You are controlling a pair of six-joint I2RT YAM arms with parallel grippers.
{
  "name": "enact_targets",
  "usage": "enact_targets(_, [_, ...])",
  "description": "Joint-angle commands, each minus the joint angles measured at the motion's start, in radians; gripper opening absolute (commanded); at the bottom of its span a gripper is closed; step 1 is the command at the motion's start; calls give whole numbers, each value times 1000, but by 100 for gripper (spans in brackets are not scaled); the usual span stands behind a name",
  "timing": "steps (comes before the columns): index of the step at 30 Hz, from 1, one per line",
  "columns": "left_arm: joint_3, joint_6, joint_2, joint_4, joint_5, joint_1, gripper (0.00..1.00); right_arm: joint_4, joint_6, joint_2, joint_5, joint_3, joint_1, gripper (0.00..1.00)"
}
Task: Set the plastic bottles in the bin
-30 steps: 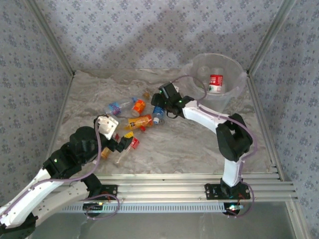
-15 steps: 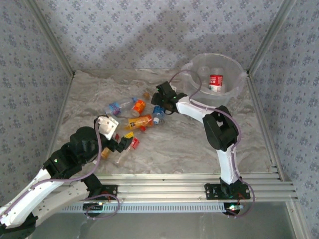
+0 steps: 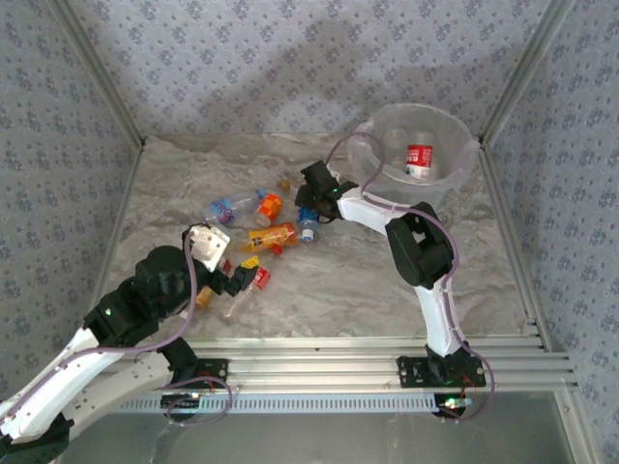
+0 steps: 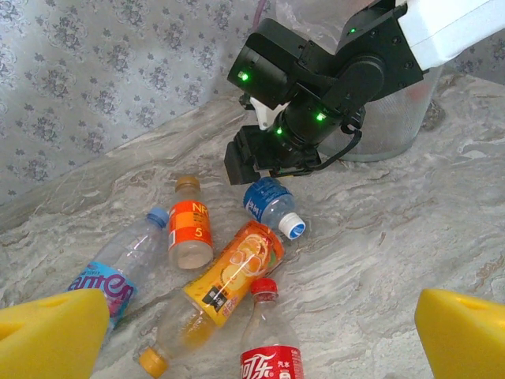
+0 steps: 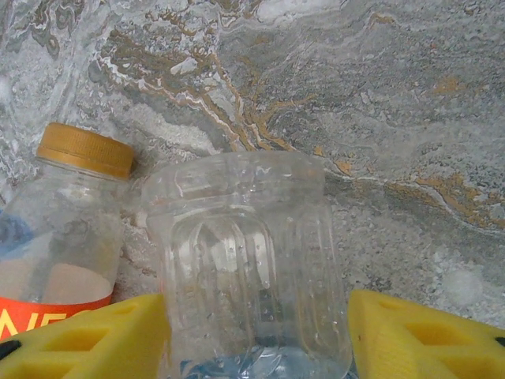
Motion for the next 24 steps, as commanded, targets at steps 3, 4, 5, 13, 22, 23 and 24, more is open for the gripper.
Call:
enact_targets(3, [-2,-12,-8,12,-6,6,100,-55,3,15,-9,21,-6,58])
enact_targets(4, [-3,-12,-9,13,-7,7,100,-57,-4,8,-3,22,-4,57])
enact_targets(5, [-2,-12,-9,13,-7,7,100,-60,-13,1,5,23,-3,56])
enact_targets(13, [-4,-12,-7,18,0,12,100,-122,-158,-90,124,65,38,54])
enact_targets(22, [-5,-14,-7,25,14,19,100,-160,-351,-193,285,95,103,53])
enact_targets(23, [-5,-15,-7,27,16,19,100,-160,-368,-205,299,95,111,53])
enact_targets(24, [-5,-16,-7,31,20,18,100,-158,-388,-221,312,96,119,53])
